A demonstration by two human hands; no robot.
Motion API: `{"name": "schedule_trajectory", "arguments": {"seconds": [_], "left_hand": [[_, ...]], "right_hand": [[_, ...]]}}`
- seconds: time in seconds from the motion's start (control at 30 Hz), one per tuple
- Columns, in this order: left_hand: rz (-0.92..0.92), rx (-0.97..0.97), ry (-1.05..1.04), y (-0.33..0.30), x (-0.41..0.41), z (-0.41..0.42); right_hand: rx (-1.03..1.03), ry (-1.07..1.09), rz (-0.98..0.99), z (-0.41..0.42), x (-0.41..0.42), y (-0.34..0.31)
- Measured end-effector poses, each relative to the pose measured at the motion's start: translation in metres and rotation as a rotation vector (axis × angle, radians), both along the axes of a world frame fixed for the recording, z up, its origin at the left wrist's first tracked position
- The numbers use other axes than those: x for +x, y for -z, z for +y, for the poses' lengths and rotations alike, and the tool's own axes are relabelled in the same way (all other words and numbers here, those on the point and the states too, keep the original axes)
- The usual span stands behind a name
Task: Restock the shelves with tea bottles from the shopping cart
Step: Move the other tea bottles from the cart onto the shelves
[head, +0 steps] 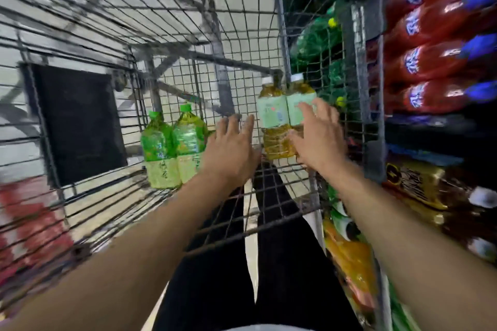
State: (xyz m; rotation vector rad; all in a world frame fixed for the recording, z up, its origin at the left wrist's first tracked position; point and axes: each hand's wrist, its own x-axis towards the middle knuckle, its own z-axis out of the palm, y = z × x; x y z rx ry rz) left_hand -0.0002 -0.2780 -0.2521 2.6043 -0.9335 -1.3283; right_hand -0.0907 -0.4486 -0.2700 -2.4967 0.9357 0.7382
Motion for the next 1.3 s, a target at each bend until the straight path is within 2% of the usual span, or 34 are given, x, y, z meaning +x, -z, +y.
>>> {"name": "schedule_trajectory", "arguments": {"seconds": [0.07,0.17,0.27,0.37,0.43,0.47,0.53,0.57,0.8,0.93,1.1,1.3], "left_hand": [[0.036,-0.004,-0.056,0.040,0.006,-0.013],[0.127,-0.029,-0.253,0.093,0.010,-0.031],[0.278,-0.157,-0.511,0.129,0.002,-0.047],[0.319,-0.279,-0.662,0.144,-0.020,-0.059],[0.424,-0.341,-0.886,0.147,-0.030,-0.066],[0.545,-0.359,-1.066,0.145,-0.030,-0.069],[0.801,-0.386,-1.417,0.143,-0.025,-0.074],[0.852,-0.402,-1.464,0.144,-0.023,-0.074],[0.848,-0.518,-1.294,0.144,-0.012,-0.072],[0.801,-0.499,-1.267,0.147,-0.009,-0.061],[0.817,-0.449,-1.275,0.149,-0.011,-0.038],[0.782,-0.499,-1.339,0.122,-0.002,-0.013]], "right_hand": [[0.001,0.041,0.032,-0.014,0.002,0.035],[0.036,0.148,0.050,-0.033,-0.001,0.078],[0.062,0.198,-0.041,-0.032,-0.008,0.102],[0.119,0.304,-0.157,-0.026,-0.013,0.112],[0.240,0.502,-0.247,-0.026,-0.012,0.111],[0.307,0.618,-0.272,-0.027,-0.009,0.111],[0.397,0.806,-0.246,-0.031,-0.007,0.111],[0.414,0.852,-0.214,-0.033,-0.007,0.112],[0.416,0.840,-0.129,-0.030,-0.005,0.112],[0.388,0.814,-0.110,-0.028,-0.015,0.111],[0.534,0.851,-0.095,-0.021,-0.015,0.106],[0.654,0.870,-0.174,-0.010,-0.002,0.084]]}}
